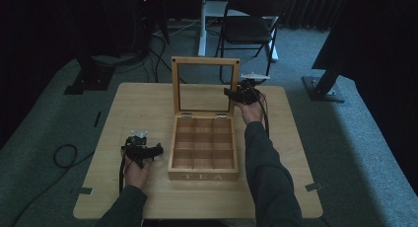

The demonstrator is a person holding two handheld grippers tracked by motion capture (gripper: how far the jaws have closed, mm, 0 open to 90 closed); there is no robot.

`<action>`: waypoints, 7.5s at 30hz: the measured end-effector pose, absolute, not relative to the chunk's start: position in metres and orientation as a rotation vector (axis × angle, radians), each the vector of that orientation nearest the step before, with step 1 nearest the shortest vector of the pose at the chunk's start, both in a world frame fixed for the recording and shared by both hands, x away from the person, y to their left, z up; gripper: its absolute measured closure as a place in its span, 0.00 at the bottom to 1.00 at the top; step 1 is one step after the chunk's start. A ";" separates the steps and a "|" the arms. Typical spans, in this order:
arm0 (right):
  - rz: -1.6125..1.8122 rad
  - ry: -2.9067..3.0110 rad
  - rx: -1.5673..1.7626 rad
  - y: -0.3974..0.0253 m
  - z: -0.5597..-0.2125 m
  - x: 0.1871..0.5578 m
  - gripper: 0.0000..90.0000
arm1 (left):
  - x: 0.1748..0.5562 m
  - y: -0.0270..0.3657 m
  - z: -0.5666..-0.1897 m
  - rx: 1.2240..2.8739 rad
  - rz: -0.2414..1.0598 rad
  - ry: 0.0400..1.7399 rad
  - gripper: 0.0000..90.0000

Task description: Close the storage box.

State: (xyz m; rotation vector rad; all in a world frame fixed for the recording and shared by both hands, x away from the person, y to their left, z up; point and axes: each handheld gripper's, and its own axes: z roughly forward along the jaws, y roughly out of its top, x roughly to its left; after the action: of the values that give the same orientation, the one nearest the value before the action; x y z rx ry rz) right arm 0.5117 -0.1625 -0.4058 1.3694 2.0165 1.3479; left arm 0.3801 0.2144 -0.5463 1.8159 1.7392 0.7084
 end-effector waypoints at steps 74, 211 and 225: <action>1.341 2.039 1.213 -0.171 -0.385 0.392 0.50 | 0.380 0.213 -0.546 1.802 0.712 1.750 0.02; 1.233 2.128 1.158 -0.176 -0.448 0.302 0.49 | 0.380 0.213 -0.546 1.808 0.710 1.749 0.02; 1.206 2.148 1.155 -0.175 -0.458 0.298 0.50 | 0.380 0.213 -0.546 1.809 0.709 1.749 0.02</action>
State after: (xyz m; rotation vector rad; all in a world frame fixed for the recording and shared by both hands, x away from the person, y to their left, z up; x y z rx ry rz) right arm 0.2983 -0.1753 -0.4580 1.1554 2.1480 1.2056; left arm 0.3800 0.2128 -0.5462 1.8093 1.7494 0.7094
